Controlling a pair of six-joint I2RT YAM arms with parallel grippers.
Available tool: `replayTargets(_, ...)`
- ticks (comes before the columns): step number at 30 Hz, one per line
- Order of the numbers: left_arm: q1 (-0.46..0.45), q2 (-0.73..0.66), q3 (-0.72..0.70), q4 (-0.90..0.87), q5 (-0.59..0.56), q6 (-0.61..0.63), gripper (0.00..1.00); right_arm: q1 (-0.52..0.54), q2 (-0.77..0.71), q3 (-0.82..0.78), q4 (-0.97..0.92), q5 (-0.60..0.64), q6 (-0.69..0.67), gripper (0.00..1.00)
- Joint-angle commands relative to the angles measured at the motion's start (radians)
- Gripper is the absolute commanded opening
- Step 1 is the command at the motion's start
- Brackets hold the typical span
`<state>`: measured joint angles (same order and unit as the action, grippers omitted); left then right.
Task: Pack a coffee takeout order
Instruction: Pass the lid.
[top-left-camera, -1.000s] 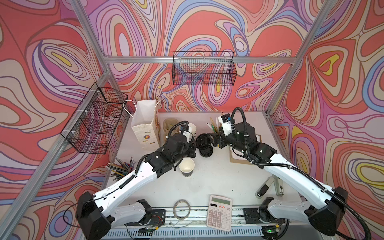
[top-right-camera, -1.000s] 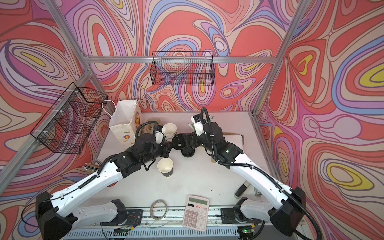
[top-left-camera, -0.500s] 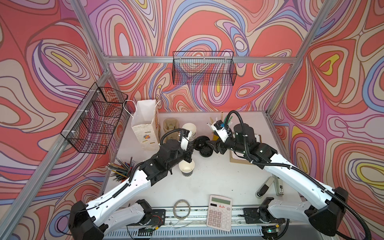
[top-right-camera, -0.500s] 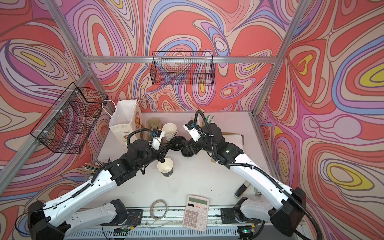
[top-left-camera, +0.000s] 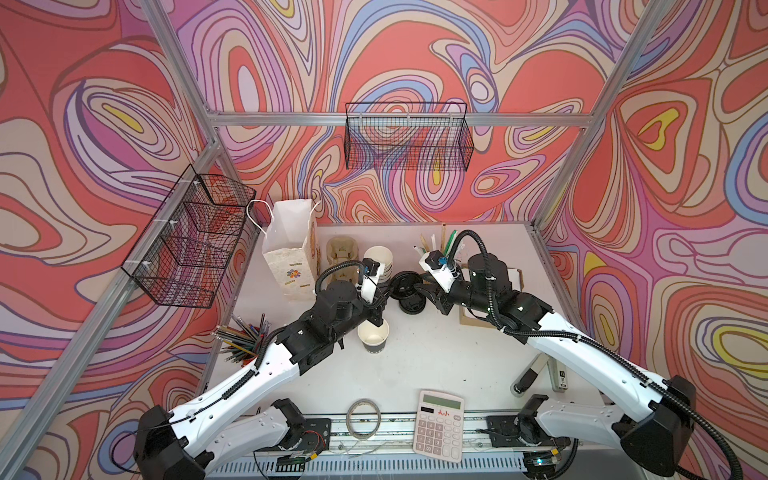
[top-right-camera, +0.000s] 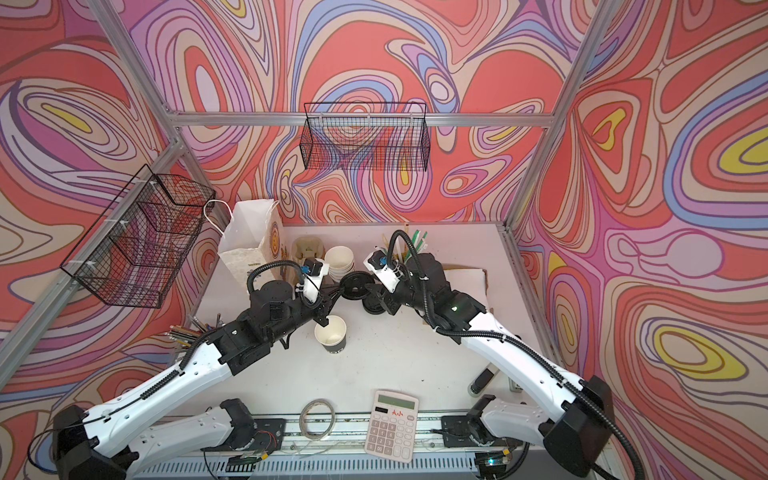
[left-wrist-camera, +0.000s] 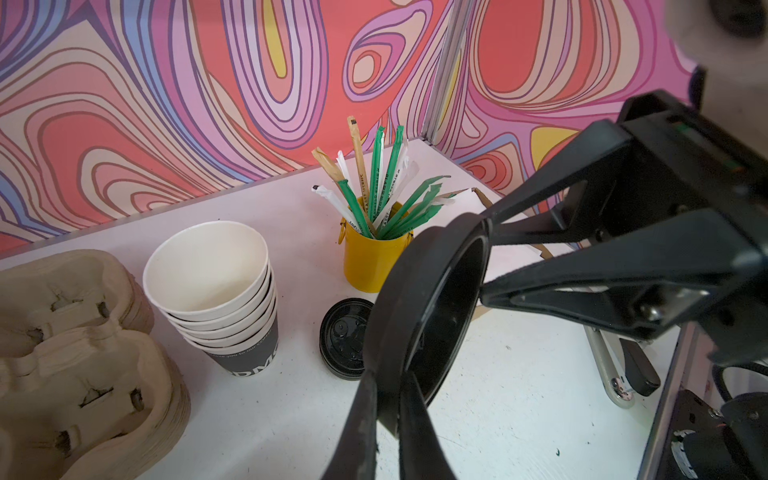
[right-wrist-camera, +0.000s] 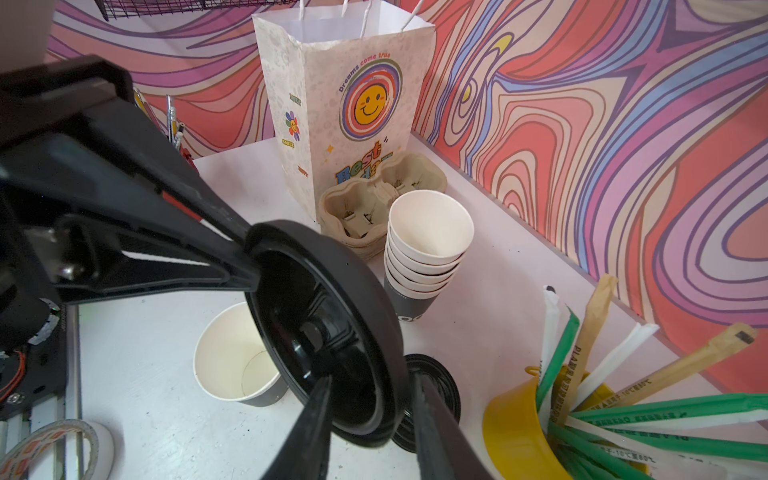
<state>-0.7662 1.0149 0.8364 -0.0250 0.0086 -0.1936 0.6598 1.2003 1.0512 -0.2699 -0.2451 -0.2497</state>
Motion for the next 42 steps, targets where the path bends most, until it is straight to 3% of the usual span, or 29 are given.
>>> replayTargets(1,-0.001,-0.011,-0.014,0.044,0.021,0.019,0.0,-0.003,0.014,0.004,0.008,-0.024,-0.014,0.3)
replayTargets(6,-0.001,0.001,-0.012,0.044,0.035,0.01,0.0,-0.003,0.01,-0.017,0.041,-0.019,0.01,0.26)
replayTargets(17,-0.001,0.037,-0.019,0.061,0.053,-0.022,0.03,-0.003,0.019,-0.037,0.098,0.044,0.069,0.01)
replayTargets(20,-0.001,0.046,-0.023,0.071,0.061,-0.042,0.11,-0.003,0.025,-0.037,0.119,0.065,0.078,0.0)
replayTargets(24,-0.001,0.051,-0.028,0.076,0.042,-0.084,0.36,-0.002,0.017,-0.048,0.154,0.122,0.066,0.0)
replayTargets(27,0.005,0.051,-0.016,0.06,0.013,-0.18,0.54,-0.003,0.0,-0.077,0.22,0.19,0.041,0.0)
replayTargets(29,0.01,0.042,-0.026,0.094,0.03,-0.27,0.59,-0.003,-0.01,-0.096,0.264,0.248,0.018,0.0)
replayTargets(33,0.014,0.022,-0.018,0.1,0.01,-0.485,0.6,-0.002,-0.011,-0.122,0.334,0.323,-0.05,0.0)
replayTargets(39,0.016,-0.008,-0.009,0.072,-0.027,-0.736,0.6,-0.003,0.002,-0.159,0.452,0.34,-0.135,0.0)
replayTargets(42,0.018,-0.014,0.017,0.008,-0.05,-0.799,0.67,-0.002,0.017,-0.167,0.487,0.312,-0.226,0.0)
